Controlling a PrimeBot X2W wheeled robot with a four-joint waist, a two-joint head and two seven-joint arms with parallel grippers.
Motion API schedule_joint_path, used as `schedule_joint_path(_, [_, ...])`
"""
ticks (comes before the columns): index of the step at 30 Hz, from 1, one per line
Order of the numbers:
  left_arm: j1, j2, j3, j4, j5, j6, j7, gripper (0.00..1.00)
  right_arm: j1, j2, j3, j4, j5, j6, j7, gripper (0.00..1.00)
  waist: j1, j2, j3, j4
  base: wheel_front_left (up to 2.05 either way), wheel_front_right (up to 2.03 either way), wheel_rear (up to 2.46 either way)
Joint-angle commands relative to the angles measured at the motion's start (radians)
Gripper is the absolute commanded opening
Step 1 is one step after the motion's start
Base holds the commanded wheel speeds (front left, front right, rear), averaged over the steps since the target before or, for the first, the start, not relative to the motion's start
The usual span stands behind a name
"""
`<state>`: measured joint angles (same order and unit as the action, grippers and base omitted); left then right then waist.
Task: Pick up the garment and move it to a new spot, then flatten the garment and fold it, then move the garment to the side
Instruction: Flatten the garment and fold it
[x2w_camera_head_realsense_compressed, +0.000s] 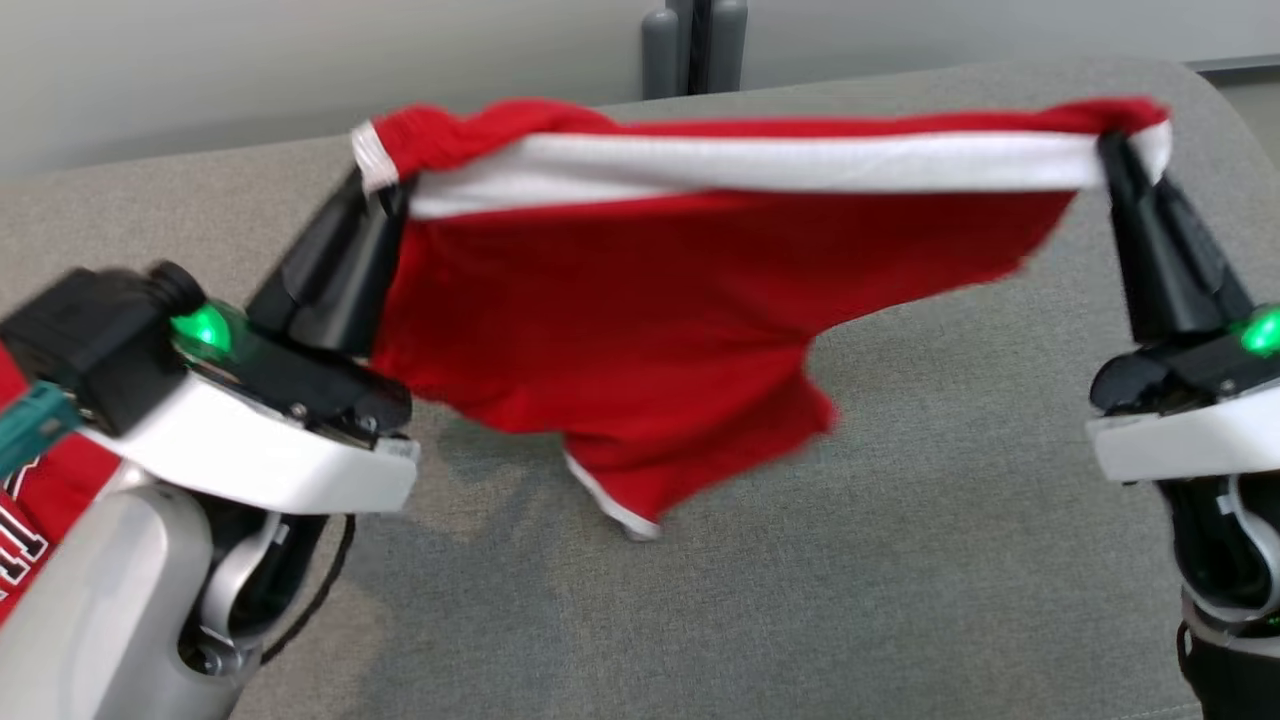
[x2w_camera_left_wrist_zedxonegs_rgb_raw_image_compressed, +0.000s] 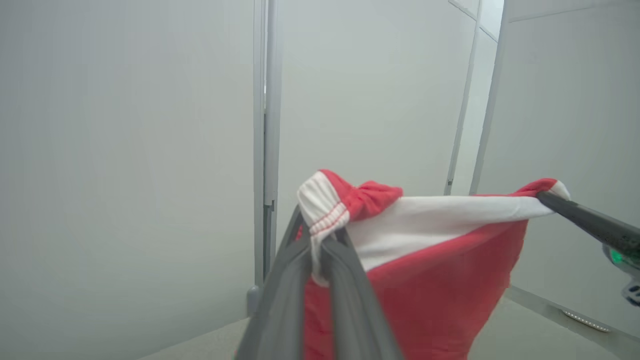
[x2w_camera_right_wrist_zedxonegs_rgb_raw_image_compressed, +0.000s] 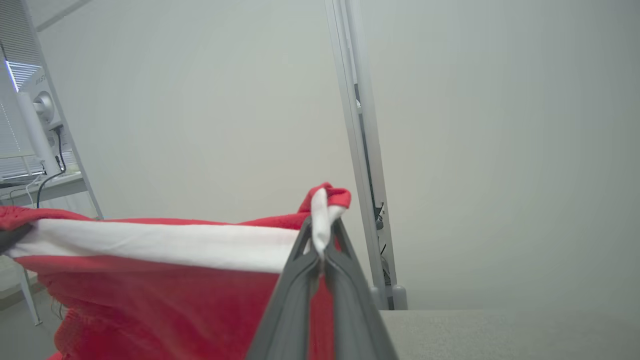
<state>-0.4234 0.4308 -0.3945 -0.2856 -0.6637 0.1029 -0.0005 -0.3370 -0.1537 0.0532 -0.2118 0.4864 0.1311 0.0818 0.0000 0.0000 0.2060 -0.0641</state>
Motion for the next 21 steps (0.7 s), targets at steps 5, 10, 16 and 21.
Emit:
schedule_joint_path(5, [-0.067,0.004,0.016,-0.078,0.021,0.043,0.038,0.00,-0.048,0.032,-0.048,-0.080,0.006,-0.001,0.030,0.00,0.0000,0.0000,-0.023,-0.004,0.00,0.00,0.00])
schedule_joint_path(10, [-0.084,0.003,0.016,-0.093,0.019,0.058,0.058,0.00,-0.062,0.052,-0.055,-0.088,0.007,-0.001,0.038,0.00,0.0000,0.0000,-0.013,-0.011,0.00,0.00,0.00])
schedule_joint_path(16, [-0.196,-0.016,0.008,-0.017,0.007,0.010,0.062,0.00,-0.184,0.040,-0.057,-0.003,0.017,-0.001,0.026,0.00,0.0000,0.0000,0.040,-0.008,0.00,0.00,0.00])
schedule_joint_path(21, [-0.397,-0.055,0.002,0.176,0.012,-0.064,0.030,0.00,-0.391,-0.003,-0.027,0.151,0.001,-0.001,-0.013,0.00,0.0000,0.0000,0.104,0.007,0.00,0.00,0.00])
